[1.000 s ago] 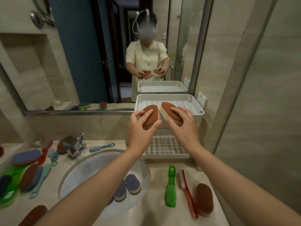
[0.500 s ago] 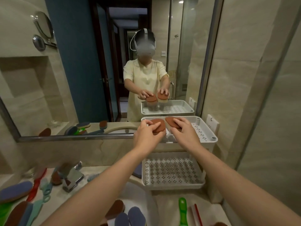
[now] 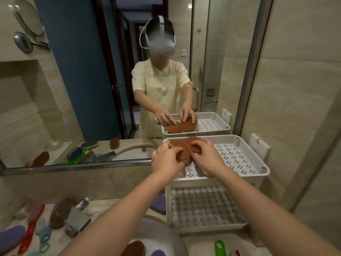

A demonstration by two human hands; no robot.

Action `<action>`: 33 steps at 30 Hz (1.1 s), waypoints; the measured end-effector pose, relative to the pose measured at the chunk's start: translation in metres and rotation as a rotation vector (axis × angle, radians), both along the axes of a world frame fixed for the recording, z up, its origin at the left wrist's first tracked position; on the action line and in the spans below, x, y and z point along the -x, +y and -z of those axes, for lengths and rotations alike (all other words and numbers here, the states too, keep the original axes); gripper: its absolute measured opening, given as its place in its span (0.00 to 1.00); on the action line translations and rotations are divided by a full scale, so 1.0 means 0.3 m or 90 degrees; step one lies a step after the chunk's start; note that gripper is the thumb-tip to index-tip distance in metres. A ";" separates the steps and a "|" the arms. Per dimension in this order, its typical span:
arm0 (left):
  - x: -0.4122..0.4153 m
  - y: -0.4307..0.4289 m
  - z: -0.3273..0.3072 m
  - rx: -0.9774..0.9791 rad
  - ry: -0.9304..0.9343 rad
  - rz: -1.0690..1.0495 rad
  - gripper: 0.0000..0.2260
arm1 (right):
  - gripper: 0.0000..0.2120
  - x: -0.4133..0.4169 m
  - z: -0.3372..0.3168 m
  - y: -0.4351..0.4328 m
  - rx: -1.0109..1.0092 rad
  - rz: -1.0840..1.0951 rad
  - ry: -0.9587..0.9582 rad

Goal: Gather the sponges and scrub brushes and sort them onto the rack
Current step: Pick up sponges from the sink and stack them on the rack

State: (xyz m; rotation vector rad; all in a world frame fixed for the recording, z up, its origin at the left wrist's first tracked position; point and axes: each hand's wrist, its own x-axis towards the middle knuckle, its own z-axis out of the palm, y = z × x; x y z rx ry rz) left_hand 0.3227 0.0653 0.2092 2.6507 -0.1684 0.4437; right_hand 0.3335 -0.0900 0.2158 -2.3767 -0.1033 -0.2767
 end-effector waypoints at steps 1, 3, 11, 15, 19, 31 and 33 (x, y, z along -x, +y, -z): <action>-0.006 -0.002 0.003 -0.013 -0.003 -0.001 0.24 | 0.19 -0.008 0.005 -0.001 -0.006 0.002 0.001; -0.011 -0.007 0.010 -0.043 -0.021 -0.004 0.22 | 0.17 -0.021 0.018 -0.007 0.015 0.010 0.006; 0.009 -0.016 0.007 -0.066 -0.038 -0.032 0.19 | 0.17 -0.018 0.037 0.000 0.159 0.058 0.002; 0.012 -0.017 0.005 -0.051 -0.015 -0.026 0.20 | 0.20 -0.007 0.023 -0.005 0.138 0.063 0.003; 0.007 -0.014 0.013 -0.013 -0.005 -0.021 0.20 | 0.22 0.005 0.014 0.000 0.193 0.081 -0.034; 0.118 -0.028 -0.041 0.195 -0.020 0.070 0.18 | 0.15 0.150 -0.017 -0.044 -0.076 0.040 -0.210; 0.187 -0.068 -0.039 0.370 -0.063 0.152 0.15 | 0.15 0.214 -0.014 -0.065 -0.146 0.058 -0.258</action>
